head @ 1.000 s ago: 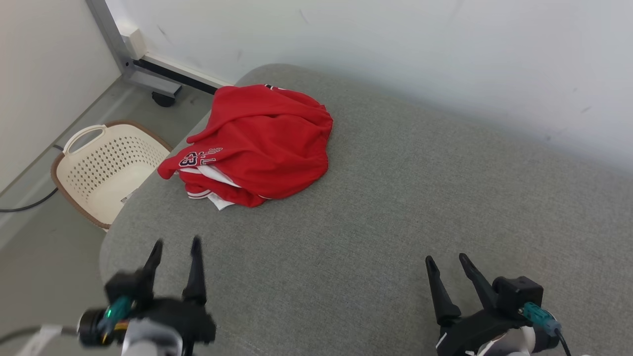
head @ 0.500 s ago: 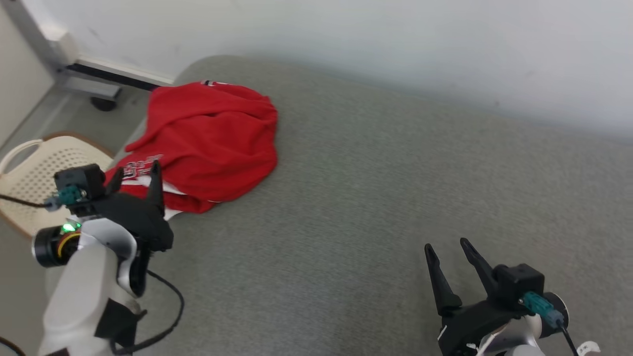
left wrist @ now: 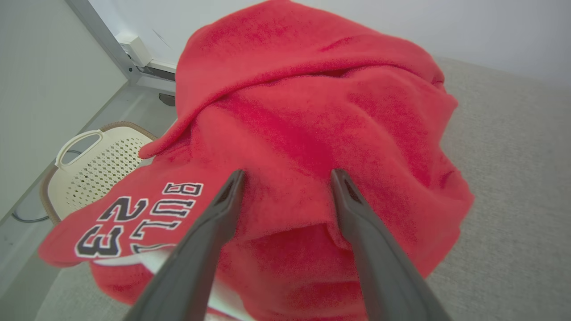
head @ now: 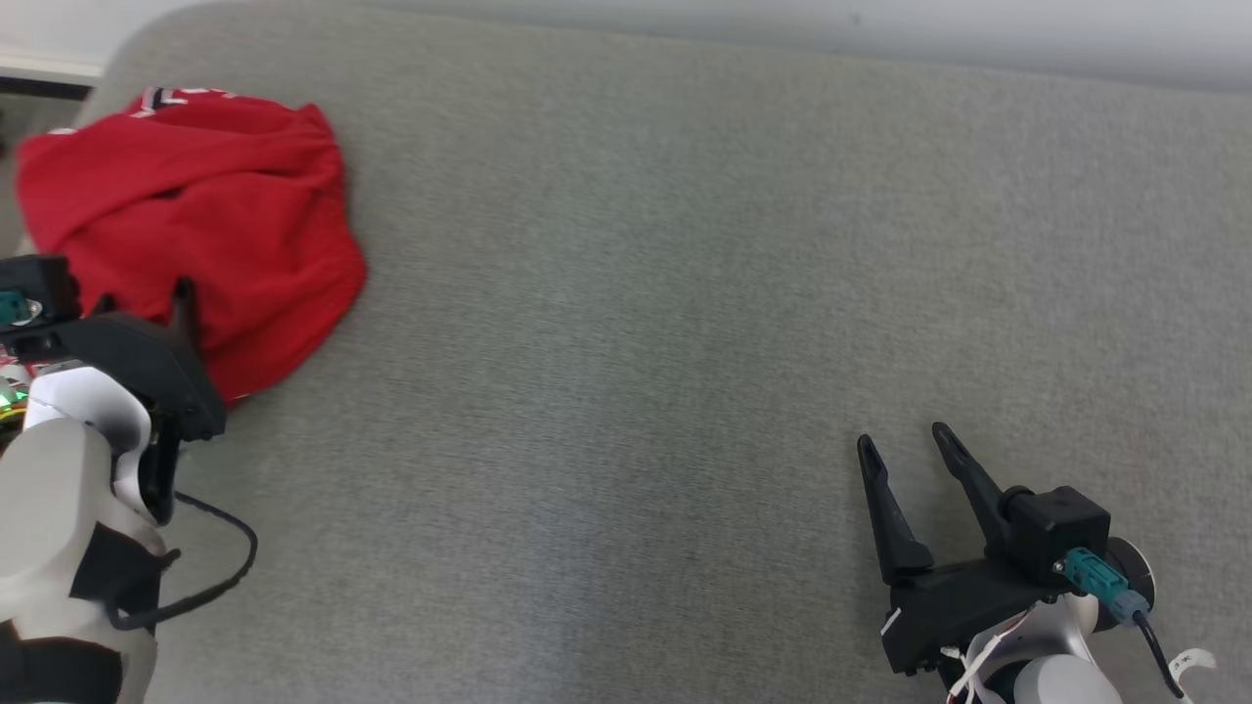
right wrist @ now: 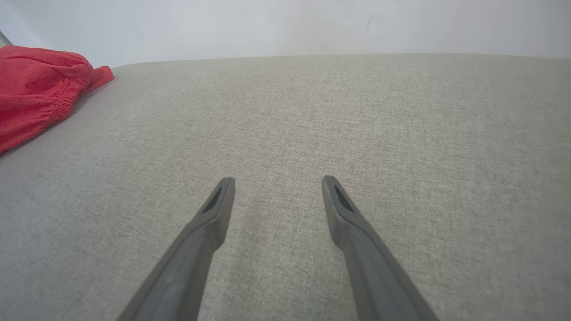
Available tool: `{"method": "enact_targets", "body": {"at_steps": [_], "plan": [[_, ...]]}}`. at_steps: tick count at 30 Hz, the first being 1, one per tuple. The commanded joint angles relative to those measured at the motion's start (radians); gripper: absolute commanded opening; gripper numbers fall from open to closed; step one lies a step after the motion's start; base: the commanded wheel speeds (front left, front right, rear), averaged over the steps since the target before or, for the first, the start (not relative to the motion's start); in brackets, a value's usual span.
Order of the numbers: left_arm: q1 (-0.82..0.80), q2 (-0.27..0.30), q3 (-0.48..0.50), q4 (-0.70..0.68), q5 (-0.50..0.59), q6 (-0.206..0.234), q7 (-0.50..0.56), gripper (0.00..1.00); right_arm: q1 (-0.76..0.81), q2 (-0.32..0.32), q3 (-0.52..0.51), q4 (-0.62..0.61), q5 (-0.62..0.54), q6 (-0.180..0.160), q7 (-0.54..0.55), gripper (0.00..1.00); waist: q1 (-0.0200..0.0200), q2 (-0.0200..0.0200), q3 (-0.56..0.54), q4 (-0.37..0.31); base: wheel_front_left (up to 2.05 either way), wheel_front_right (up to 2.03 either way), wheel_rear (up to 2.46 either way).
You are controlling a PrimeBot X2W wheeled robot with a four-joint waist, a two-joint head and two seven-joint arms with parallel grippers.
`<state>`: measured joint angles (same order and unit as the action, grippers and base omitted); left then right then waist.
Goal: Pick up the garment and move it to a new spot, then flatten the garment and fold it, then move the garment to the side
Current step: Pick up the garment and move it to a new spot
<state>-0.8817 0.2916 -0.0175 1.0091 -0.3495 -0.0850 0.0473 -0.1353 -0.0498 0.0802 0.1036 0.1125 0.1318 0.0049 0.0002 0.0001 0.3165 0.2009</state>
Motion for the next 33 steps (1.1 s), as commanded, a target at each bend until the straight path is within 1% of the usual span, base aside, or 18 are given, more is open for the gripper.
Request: {"method": "enact_targets", "body": {"at_steps": [1,2,3,4,8,10,13,15,18,23,25,28,33], "plan": [[-0.013,0.007,0.008,0.009,-0.004,0.01,0.003,1.0,-0.006,-0.001,-0.002,-0.006,0.0,-0.002,-0.002,1.0,-0.0002,-0.0001,0.062,-0.059,0.0,0.0,0.0],[-0.02,0.017,0.012,0.018,-0.007,0.017,0.004,0.81,-0.006,-0.001,-0.002,-0.006,0.003,-0.002,-0.003,1.0,-0.0002,-0.0001,0.063,-0.059,0.0,0.0,0.0],[-0.027,0.023,0.013,0.023,-0.007,0.026,-0.005,0.28,-0.008,-0.001,-0.003,-0.004,0.006,-0.002,-0.004,1.0,-0.0002,-0.0001,0.062,-0.058,0.0,0.0,0.0],[-0.031,0.021,0.012,0.027,-0.005,0.033,-0.015,0.0,-0.01,-0.001,-0.004,0.0,0.011,-0.002,-0.006,1.0,-0.0002,-0.0001,0.06,-0.055,0.0,0.0,0.0],[-0.034,0.015,0.007,0.037,0.004,0.058,-0.056,0.0,-0.018,-0.001,0.003,0.02,0.023,-0.002,-0.021,1.0,-0.0002,-0.0001,0.039,-0.039,0.0,0.0,0.0],[-0.041,0.022,0.007,0.045,0.004,0.059,-0.072,0.0,-0.022,-0.001,0.008,0.032,0.032,-0.002,-0.029,1.0,-0.0002,-0.0001,0.023,-0.032,0.0,0.0,0.0],[-0.046,0.014,0.011,0.051,-0.007,0.066,-0.095,0.0,-0.024,-0.001,0.012,0.057,0.047,-0.002,-0.043,1.0,-0.0002,-0.0001,-0.009,-0.019,0.0,0.0,0.0],[-0.047,0.023,0.015,0.051,-0.011,0.066,-0.118,0.0,-0.021,-0.001,0.013,0.075,0.056,-0.002,-0.054,1.0,-0.0002,-0.0001,-0.035,-0.013,0.0,0.0,0.0],[-0.05,0.021,0.017,0.046,-0.014,0.07,-0.14,0.0,-0.016,-0.001,0.012,0.094,0.068,-0.002,-0.067,1.0,-0.0002,-0.0001,-0.065,-0.009,0.0,0.0,0.0],[-0.067,0.009,-0.002,0.001,0.002,0.075,-0.193,0.0,0.002,-0.001,-0.011,0.128,0.094,-0.002,-0.09,1.0,-0.0002,-0.0001,-0.141,-0.008,0.0,0.0,0.0],[-0.078,0.011,-0.015,-0.021,0.013,0.069,-0.209,0.0,0.009,-0.001,-0.02,0.14,0.105,-0.002,-0.097,1.0,-0.0002,-0.0001,-0.168,-0.013,0.0,0.0,0.0],[-0.098,-0.016,-0.044,-0.063,0.033,0.077,-0.227,0.0,0.018,-0.001,-0.031,0.161,0.119,-0.002,-0.111,1.0,-0.0002,-0.0001,-0.207,-0.029,0.0,0.0,0.0],[-0.122,-0.053,-0.088,-0.154,0.049,0.064,-0.23,0.0,0.02,-0.001,-0.028,0.194,0.146,-0.002,-0.132,1.0,-0.0002,-0.0001,-0.251,-0.09,0.0,0.0,0.0]]}}
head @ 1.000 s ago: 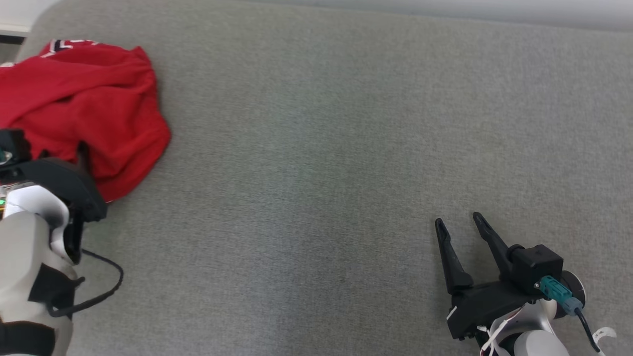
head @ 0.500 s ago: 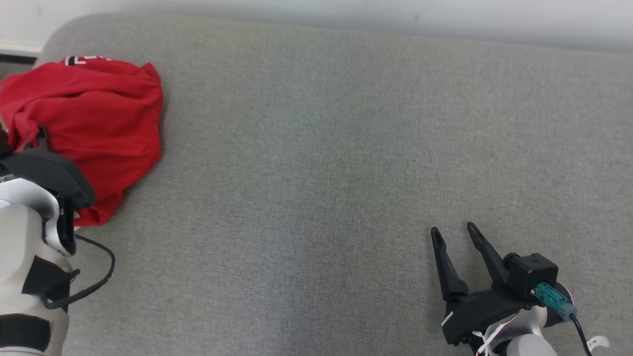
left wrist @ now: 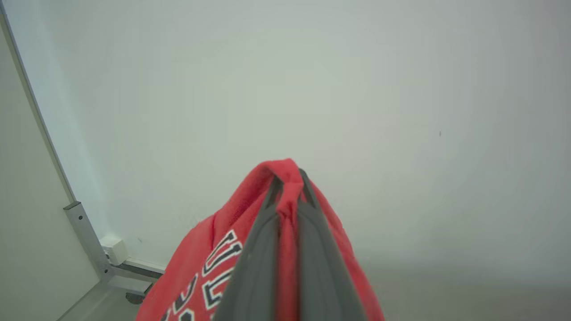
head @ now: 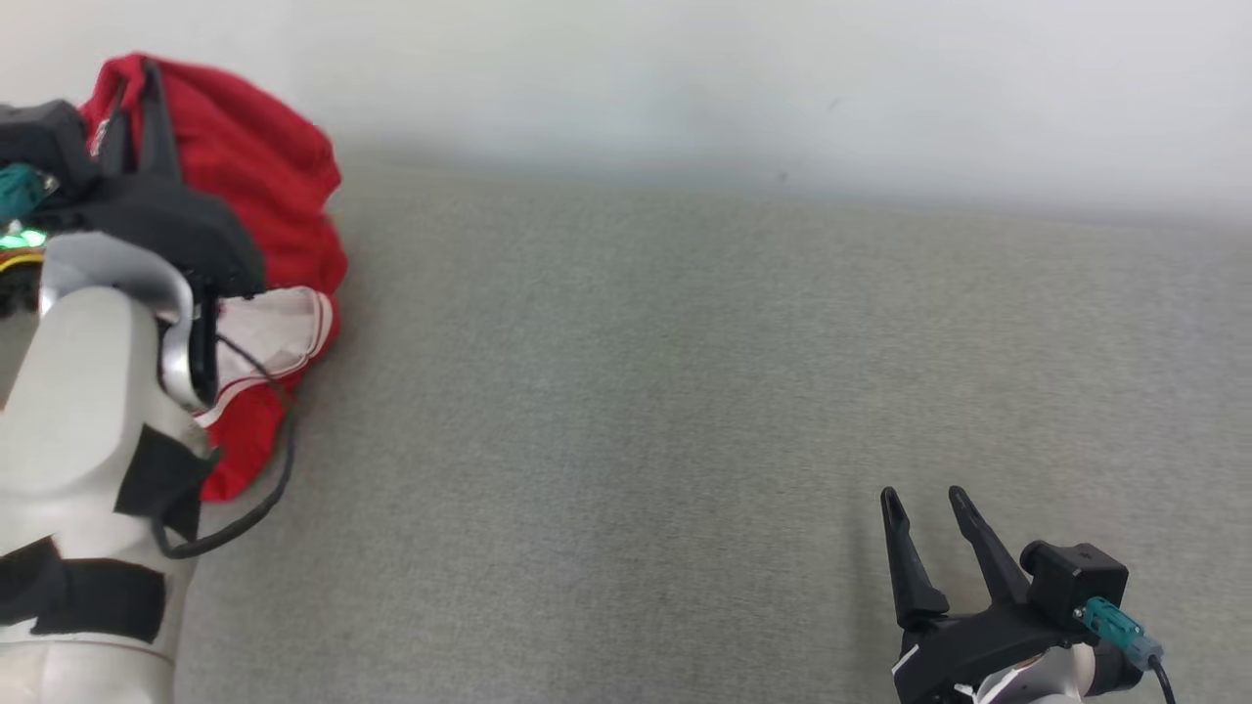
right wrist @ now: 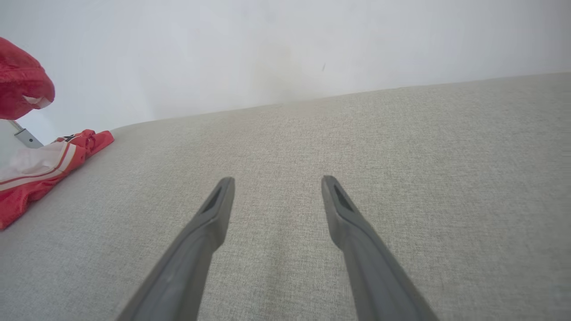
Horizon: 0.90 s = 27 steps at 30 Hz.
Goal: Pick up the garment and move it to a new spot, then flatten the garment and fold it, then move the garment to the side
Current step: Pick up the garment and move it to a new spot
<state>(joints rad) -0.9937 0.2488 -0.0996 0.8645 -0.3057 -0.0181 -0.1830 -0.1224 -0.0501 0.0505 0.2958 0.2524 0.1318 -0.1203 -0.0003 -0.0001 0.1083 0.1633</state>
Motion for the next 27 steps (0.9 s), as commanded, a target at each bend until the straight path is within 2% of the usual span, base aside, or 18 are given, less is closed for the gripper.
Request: {"method": "enact_targets", "body": {"at_steps": [1,8,17,21,27], "plan": [[-0.011,-0.019,-0.015,-0.03,0.007,-0.008,0.005,0.0,0.009,-0.001,0.002,0.007,0.011,-0.002,-0.011,1.0,0.0003,0.0001,-0.047,-0.067,0.0,0.0,0.0],[0.029,-0.093,-0.079,-0.204,-0.01,-0.048,0.061,0.0,0.008,0.0,-0.005,0.032,0.022,-0.002,-0.031,1.0,0.0003,0.0001,-0.053,-0.18,0.0,0.0,0.0],[0.184,-0.168,-0.168,-0.39,-0.074,-0.075,0.149,0.0,-0.011,0.0,-0.002,0.04,0.03,-0.002,-0.047,1.0,0.0003,0.0001,-0.02,-0.322,0.0,0.0,0.0],[0.28,-0.178,-0.199,-0.391,-0.088,-0.062,0.152,0.0,-0.02,0.0,0.008,0.04,0.031,-0.002,-0.05,1.0,0.0003,0.0001,0.004,-0.368,0.0,0.0,0.0],[0.391,-0.19,-0.252,-0.341,-0.101,-0.072,0.104,0.0,-0.019,0.0,0.007,0.037,0.031,-0.002,-0.054,1.0,0.0003,0.0001,0.026,-0.394,0.0,0.0,0.0]]}}
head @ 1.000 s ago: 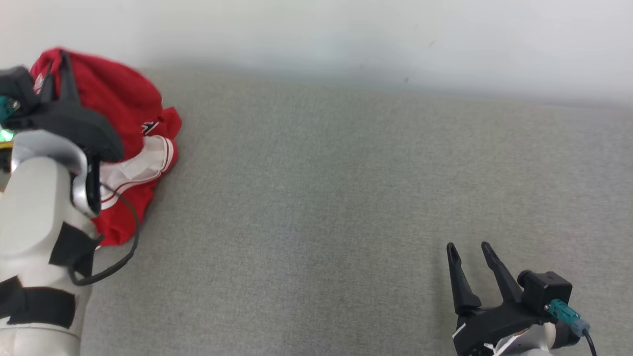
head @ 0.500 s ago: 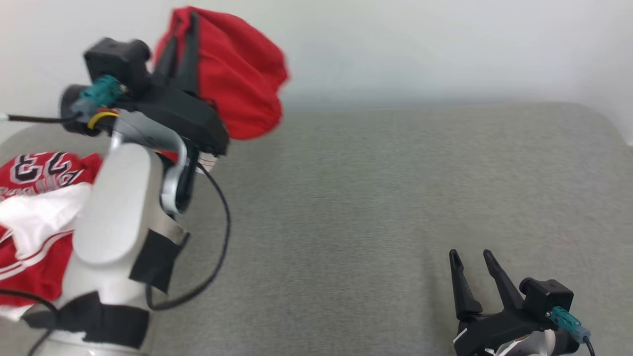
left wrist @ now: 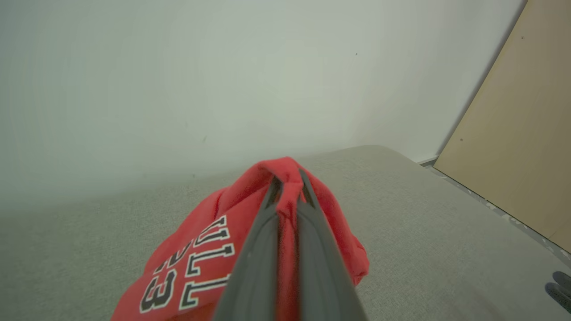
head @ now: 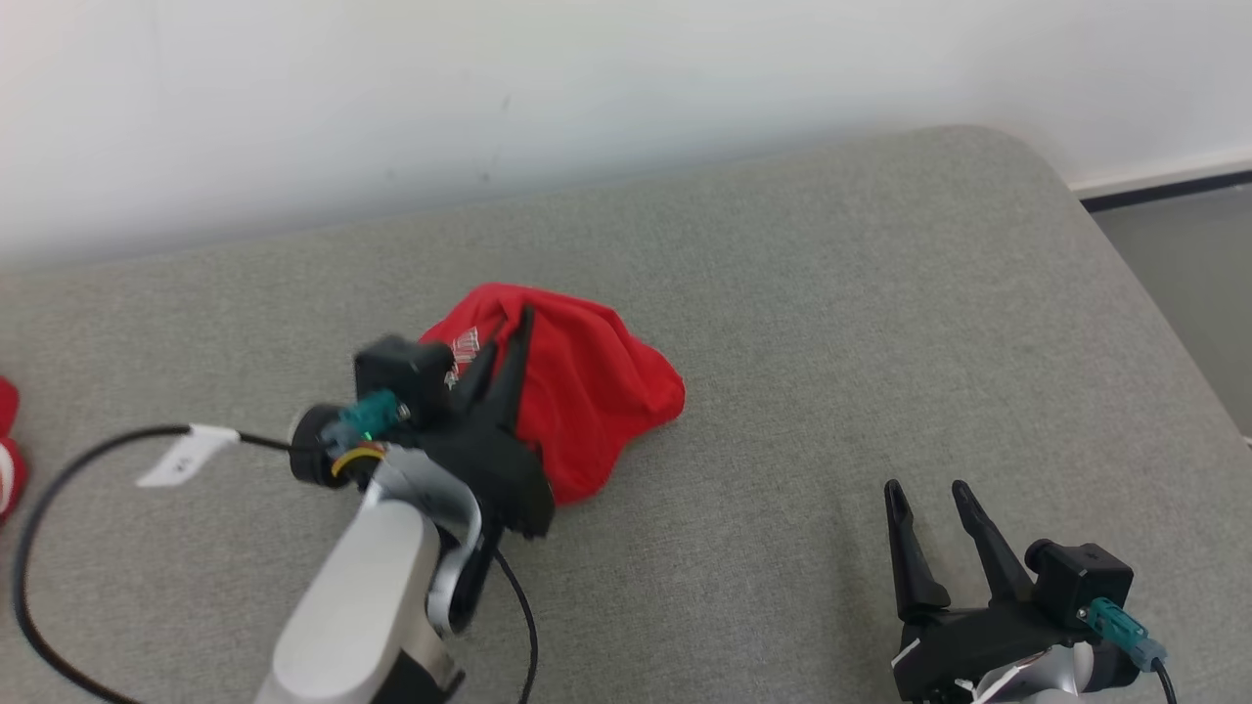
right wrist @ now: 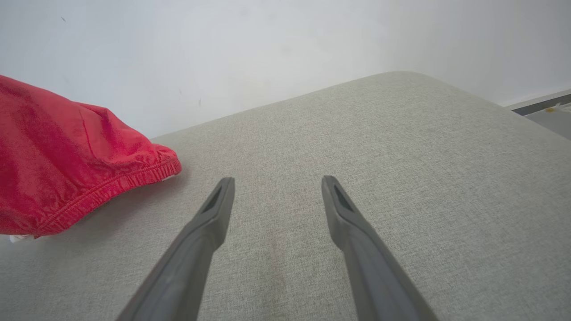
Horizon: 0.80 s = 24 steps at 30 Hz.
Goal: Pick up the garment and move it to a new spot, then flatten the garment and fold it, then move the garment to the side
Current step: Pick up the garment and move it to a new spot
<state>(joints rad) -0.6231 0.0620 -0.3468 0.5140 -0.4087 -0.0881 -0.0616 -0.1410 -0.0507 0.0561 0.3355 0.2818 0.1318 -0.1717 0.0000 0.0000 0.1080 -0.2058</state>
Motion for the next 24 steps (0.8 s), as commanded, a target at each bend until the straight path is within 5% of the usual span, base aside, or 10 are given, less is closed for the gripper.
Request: {"method": "enact_targets", "body": {"at_steps": [1,4,5,6,15,24], "plan": [[0.031,-0.003,-0.017,0.018,0.004,-0.006,-0.042,0.0,-0.001,0.001,0.002,-0.002,0.001,-0.002,-0.003,1.0,0.0,0.0,0.029,-0.026,0.0,0.0,0.0],[0.05,-0.006,-0.045,0.048,0.014,-0.011,-0.089,0.0,-0.006,0.001,0.007,-0.001,0.002,-0.002,-0.002,1.0,0.0,0.0,0.032,-0.025,0.0,0.0,0.0],[0.057,-0.008,-0.062,0.065,0.014,-0.018,-0.114,0.75,-0.009,0.0,0.011,0.0,0.003,-0.002,-0.001,1.0,0.0,0.0,0.033,-0.024,0.0,0.0,0.0],[0.062,-0.008,-0.069,0.085,0.009,-0.019,-0.129,1.0,-0.01,0.0,0.013,-0.001,0.004,-0.002,-0.001,1.0,0.0,0.0,0.033,-0.022,0.0,0.0,0.0],[0.106,-0.011,-0.109,0.079,-0.058,-0.037,-0.203,1.0,0.005,0.0,-0.005,0.003,-0.006,-0.002,-0.007,1.0,0.0,0.0,0.0,0.045,0.0,0.0,0.0],[0.328,0.008,0.084,-0.277,0.058,0.005,-0.205,1.0,0.028,0.0,-0.042,-0.011,-0.008,-0.002,-0.037,1.0,0.0,0.0,-0.042,0.135,0.0,0.0,0.0]]}}
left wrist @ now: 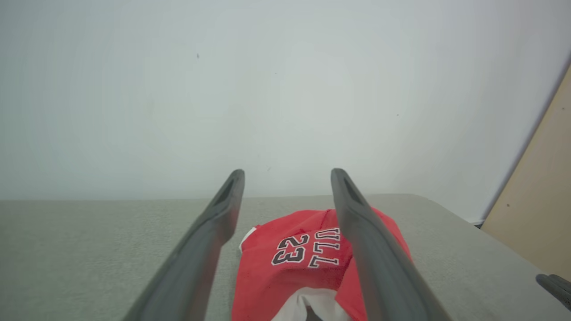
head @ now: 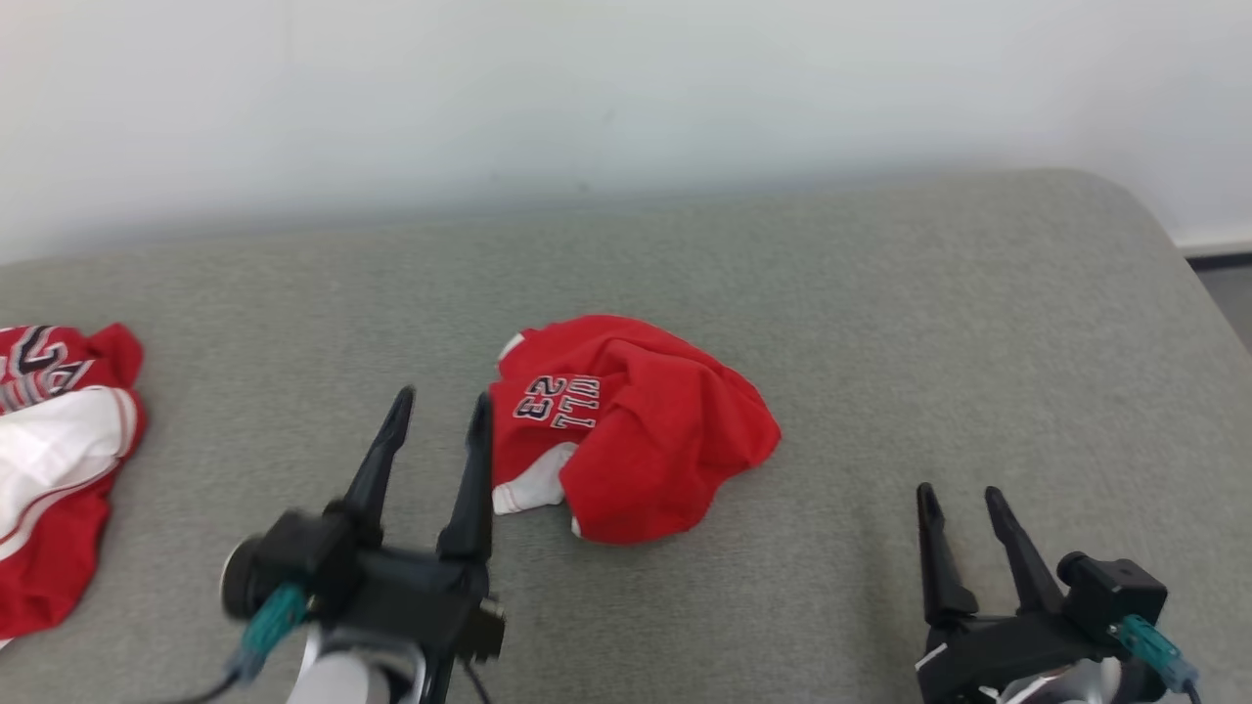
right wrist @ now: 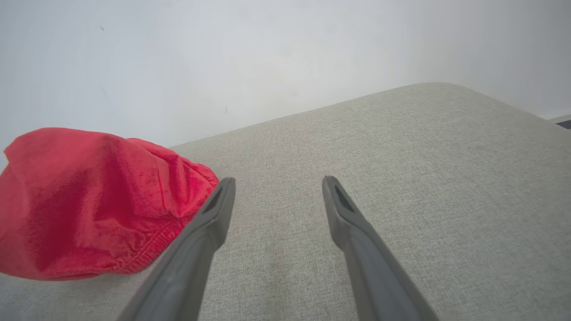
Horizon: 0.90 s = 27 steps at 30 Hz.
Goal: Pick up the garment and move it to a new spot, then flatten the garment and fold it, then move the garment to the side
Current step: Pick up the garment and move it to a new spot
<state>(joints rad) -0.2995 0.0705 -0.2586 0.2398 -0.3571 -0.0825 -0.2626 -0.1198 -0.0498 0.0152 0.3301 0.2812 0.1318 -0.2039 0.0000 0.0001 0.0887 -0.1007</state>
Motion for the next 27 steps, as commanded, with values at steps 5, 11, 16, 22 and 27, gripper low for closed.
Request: {"method": "enact_targets", "body": {"at_steps": [5,11,16,22,27], "plan": [[0.172,0.0,0.082,-0.103,0.098,-0.012,-0.004,1.0,0.04,-0.001,-0.037,-0.006,-0.017,-0.002,-0.022,1.0,0.0,-0.0001,-0.055,0.086,0.0,0.0,0.0],[0.287,-0.002,0.182,-0.151,0.158,-0.008,-0.004,1.0,0.08,-0.001,-0.038,-0.007,-0.021,-0.002,-0.04,1.0,0.0,-0.0001,-0.084,0.117,0.0,0.0,0.0],[0.35,0.007,0.232,-0.181,0.202,-0.022,-0.004,1.0,0.103,-0.001,-0.014,-0.006,-0.036,-0.002,-0.055,1.0,0.0,-0.0001,-0.095,0.124,0.0,0.0,0.0],[0.384,0.003,0.268,-0.167,0.219,-0.034,-0.004,1.0,0.115,-0.001,0.007,-0.017,-0.045,-0.002,-0.06,1.0,0.0,-0.0001,-0.099,0.125,0.0,0.0,0.0],[0.392,-0.004,0.279,-0.155,0.22,-0.041,-0.004,1.0,0.133,-0.001,0.011,-0.033,-0.039,-0.002,-0.061,1.0,0.0,-0.0001,-0.097,0.125,0.0,0.0,0.0]]}}
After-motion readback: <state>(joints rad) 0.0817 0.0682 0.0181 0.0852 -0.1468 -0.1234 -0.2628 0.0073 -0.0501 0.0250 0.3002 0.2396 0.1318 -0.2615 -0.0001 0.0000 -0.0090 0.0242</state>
